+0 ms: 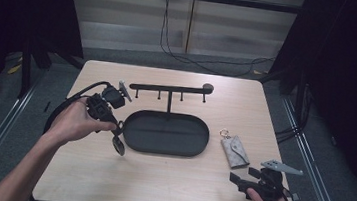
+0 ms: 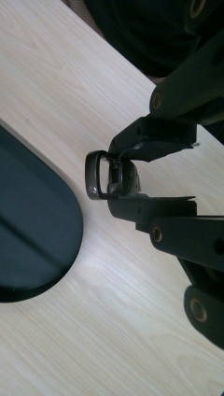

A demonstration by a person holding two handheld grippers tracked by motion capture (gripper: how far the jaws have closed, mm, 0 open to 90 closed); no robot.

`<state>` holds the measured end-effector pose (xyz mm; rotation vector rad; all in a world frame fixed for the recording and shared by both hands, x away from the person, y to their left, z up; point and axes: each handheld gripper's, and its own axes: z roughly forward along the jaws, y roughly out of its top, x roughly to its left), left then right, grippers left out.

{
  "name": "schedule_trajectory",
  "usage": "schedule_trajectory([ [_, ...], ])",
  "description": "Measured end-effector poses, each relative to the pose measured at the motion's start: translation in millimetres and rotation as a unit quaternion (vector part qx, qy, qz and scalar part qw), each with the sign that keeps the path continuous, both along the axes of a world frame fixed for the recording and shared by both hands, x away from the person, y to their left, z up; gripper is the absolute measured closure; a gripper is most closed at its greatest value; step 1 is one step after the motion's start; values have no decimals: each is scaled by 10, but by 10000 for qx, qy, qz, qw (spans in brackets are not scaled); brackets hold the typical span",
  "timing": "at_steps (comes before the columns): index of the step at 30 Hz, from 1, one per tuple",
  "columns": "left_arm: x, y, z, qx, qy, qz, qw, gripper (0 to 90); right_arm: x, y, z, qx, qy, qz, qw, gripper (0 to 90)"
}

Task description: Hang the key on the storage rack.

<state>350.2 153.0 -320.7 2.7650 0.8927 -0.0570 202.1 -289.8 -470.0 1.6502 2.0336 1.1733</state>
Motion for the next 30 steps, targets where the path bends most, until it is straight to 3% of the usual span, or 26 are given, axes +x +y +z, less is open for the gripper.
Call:
schedule_trajectory([
  [11,91,25,118,1,-94,155,9998,706,4,8,-3,-21,7,9,10000,165],
  [19,137,-50,183,55,-118,53,9999,706,0,10,-1,-32,-11,10,10000,166],
  [30,282,-97,314,38,-207,269,9994,706,1,4,-1,-10,1,0,10000,166],
])
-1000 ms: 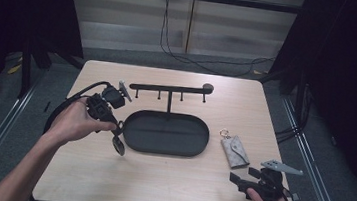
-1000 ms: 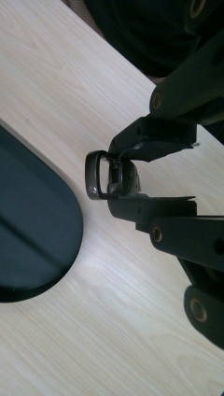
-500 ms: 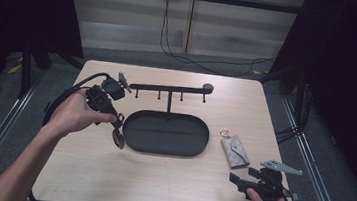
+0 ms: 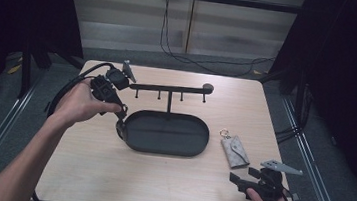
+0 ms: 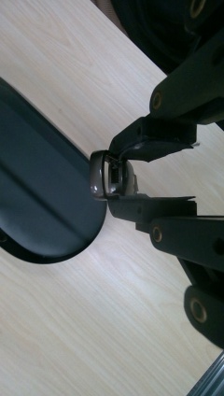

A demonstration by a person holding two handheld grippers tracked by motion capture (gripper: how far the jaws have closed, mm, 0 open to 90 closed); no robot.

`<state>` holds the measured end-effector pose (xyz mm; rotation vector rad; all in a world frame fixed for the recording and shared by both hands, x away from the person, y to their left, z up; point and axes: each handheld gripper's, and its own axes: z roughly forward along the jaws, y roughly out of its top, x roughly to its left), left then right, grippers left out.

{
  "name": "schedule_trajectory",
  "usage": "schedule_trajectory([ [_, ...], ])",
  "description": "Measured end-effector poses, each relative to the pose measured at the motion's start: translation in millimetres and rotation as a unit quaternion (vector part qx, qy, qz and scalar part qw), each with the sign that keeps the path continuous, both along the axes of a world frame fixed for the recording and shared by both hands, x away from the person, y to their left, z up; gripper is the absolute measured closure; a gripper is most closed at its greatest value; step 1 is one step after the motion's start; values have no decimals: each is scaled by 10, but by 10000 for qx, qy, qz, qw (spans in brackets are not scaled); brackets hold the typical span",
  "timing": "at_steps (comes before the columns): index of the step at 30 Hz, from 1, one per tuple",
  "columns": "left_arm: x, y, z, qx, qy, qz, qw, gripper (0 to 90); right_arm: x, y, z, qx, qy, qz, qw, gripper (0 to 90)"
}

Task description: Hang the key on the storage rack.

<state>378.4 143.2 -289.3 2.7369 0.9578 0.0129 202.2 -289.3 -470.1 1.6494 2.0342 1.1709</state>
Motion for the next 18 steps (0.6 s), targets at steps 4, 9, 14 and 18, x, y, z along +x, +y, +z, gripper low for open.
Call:
schedule_trajectory([
  [4,46,-26,16,19,7,45,10000,706,5,2,-4,-3,1,17,10000,166],
  [9,139,-44,13,11,7,170,9999,706,1,2,-2,-6,-2,21,10000,166],
  [14,222,-85,-9,98,20,243,9997,706,-1,-1,-1,13,-2,8,10000,166],
  [18,266,-113,-21,100,96,230,9996,706,8,0,-5,10,12,6,10000,166],
])
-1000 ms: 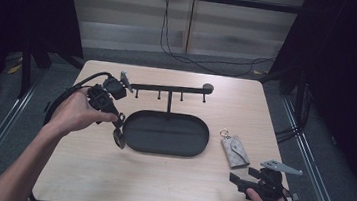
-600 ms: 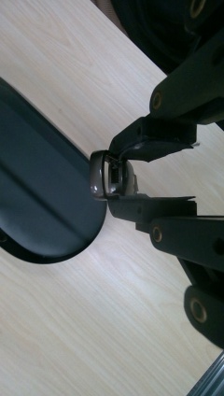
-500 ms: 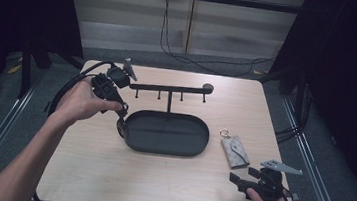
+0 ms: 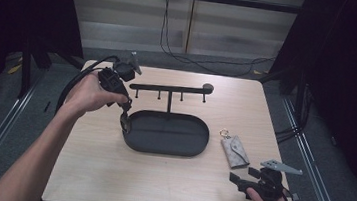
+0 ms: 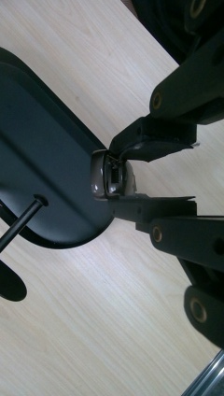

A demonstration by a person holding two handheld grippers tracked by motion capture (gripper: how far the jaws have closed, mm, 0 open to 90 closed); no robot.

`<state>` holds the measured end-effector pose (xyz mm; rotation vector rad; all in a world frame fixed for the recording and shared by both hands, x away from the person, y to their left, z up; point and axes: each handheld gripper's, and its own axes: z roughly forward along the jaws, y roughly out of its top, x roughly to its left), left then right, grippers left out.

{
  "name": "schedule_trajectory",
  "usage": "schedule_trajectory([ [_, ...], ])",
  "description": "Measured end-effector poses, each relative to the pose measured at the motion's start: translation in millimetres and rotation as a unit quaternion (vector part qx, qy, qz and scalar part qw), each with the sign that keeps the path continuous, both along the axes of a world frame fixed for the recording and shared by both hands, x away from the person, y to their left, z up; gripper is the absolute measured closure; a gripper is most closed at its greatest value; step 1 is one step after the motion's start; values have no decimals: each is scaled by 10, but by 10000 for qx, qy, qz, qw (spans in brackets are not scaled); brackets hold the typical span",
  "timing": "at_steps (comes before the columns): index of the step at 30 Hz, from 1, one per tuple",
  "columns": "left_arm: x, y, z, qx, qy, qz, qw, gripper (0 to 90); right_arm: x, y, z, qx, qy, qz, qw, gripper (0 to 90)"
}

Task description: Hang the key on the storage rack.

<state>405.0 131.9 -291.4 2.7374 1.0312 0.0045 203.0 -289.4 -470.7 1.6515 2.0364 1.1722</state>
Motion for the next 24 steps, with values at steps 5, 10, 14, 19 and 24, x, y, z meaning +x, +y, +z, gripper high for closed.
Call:
schedule_trajectory([
  [5,71,-32,-7,-24,27,66,10000,706,-4,-2,2,15,-1,-2,10000,166],
  [10,121,-117,-52,163,-80,155,9997,706,0,-2,-1,1,-3,2,10000,166],
  [14,171,-158,-100,193,18,148,9997,706,2,-7,-1,16,-4,5,10000,166],
  [19,212,-184,-135,187,47,245,9995,706,7,-5,-4,16,9,35,10000,166],
  [24,264,-193,-150,169,85,308,9993,706,6,1,-3,-7,-4,67,10000,167],
])
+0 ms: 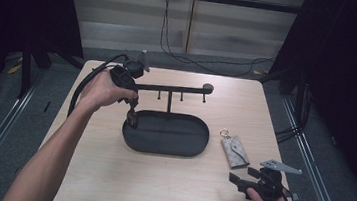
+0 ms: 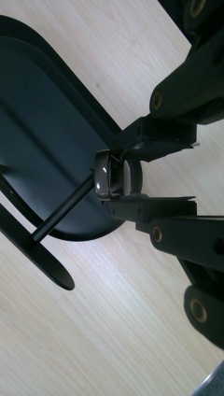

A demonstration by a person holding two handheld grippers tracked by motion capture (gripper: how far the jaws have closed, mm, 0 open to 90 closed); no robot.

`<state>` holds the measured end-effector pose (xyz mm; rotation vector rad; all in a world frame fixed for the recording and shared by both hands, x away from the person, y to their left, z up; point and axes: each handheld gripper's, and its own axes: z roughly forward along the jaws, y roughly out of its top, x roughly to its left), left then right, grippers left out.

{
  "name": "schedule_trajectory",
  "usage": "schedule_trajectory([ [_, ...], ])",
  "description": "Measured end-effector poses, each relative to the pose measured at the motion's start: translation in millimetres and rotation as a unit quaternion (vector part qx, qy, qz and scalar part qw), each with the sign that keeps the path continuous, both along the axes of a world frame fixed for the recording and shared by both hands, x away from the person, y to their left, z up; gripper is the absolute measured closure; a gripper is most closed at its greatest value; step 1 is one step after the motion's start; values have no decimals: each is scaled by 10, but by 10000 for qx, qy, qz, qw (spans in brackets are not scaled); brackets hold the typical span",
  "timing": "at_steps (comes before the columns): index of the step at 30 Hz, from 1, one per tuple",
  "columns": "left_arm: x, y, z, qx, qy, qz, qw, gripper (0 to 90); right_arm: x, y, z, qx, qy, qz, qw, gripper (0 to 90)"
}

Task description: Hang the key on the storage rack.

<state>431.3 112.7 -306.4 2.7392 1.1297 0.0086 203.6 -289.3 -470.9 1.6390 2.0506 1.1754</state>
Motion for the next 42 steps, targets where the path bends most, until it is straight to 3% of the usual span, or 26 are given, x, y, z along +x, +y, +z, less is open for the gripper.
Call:
schedule_trajectory([
  [6,95,5,-6,-129,123,118,9998,706,-2,2,1,4,20,13,10000,167],
  [17,162,-80,-12,31,76,281,9996,705,-9,1,6,18,7,31,10000,168],
  [23,175,-78,-29,-6,77,358,9993,693,-8,0,5,15,6,40,10000,169],
  [26,159,-71,-8,-66,-117,395,9991,636,-8,1,5,13,6,35,10000,169],
  [30,137,-62,-27,-42,-81,357,9993,527,-7,-4,4,15,-9,27,10000,169],
  [33,128,-30,-9,-165,-146,375,9991,487,-3,-2,4,19,2,18,10000,168],
  [35,119,-7,2,-234,-313,359,9986,461,3,1,3,25,12,18,10000,169],
  [42,76,111,-43,-610,-405,276,9969,343,24,1,-8,56,42,14,10000,168],
])
